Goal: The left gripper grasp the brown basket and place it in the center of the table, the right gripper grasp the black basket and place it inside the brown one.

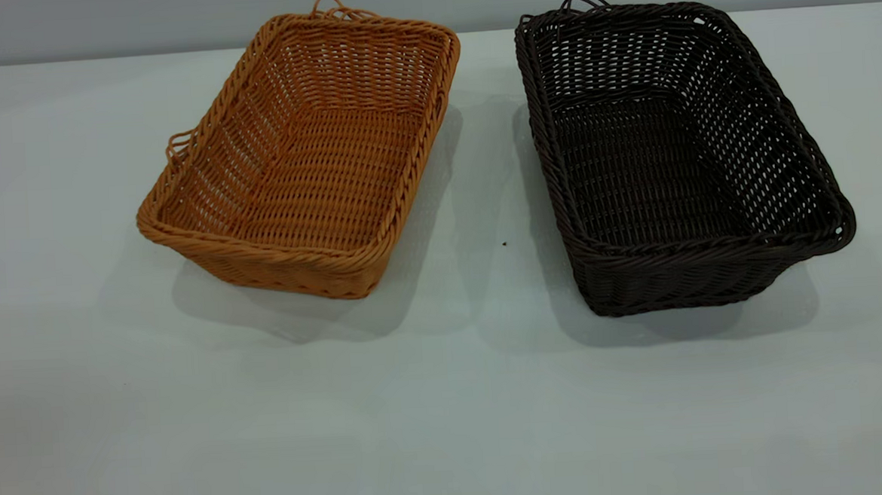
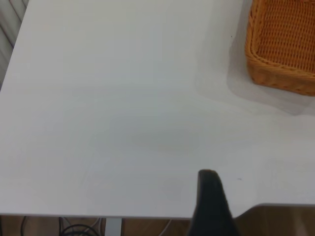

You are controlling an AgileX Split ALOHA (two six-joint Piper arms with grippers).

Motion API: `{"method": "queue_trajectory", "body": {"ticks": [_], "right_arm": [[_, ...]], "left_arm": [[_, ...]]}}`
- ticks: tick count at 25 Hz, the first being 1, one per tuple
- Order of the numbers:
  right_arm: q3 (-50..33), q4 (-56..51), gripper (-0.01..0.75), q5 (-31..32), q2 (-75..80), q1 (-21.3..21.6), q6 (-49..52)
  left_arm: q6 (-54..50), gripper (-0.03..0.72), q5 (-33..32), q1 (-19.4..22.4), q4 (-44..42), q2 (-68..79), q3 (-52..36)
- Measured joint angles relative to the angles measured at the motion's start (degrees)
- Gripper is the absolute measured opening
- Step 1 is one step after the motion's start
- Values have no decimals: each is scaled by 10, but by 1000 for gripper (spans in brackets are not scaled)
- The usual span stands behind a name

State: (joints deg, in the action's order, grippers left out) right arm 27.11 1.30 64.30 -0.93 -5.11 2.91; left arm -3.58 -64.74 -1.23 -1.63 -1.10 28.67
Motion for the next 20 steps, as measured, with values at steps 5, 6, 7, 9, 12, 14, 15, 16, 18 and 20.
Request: {"method": "queue_trajectory", "body": {"ticks": [5,6,7,9,12,14,15,16,18,20], "right_arm": [[0,0,584,0,0,0,0],[0,0,584,0,0,0,0],[0,0,584,0,0,0,0],[0,0,584,0,0,0,0],[0,0,584,-2,0,0,0],[0,0,584,-2,0,0,0],[0,0,584,-2,0,0,0],[0,1,584,-2,0,0,0],[0,1,584,-2,0,0,0],[0,1,584,-3,0,0,-6]], "left_arm": [[-1,462,0,0,0,0,0],[-1,462,0,0,0,0,0],[-1,462,0,0,0,0,0],[-1,462,0,0,0,0,0],[-1,462,0,0,0,0,0],[-1,462,3,0,0,0,0],[-1,462,9,0,0,0,0],[-1,462,15,0,0,0,0],[-1,462,20,0,0,0,0],[0,461,22,0,0,0,0]]}}
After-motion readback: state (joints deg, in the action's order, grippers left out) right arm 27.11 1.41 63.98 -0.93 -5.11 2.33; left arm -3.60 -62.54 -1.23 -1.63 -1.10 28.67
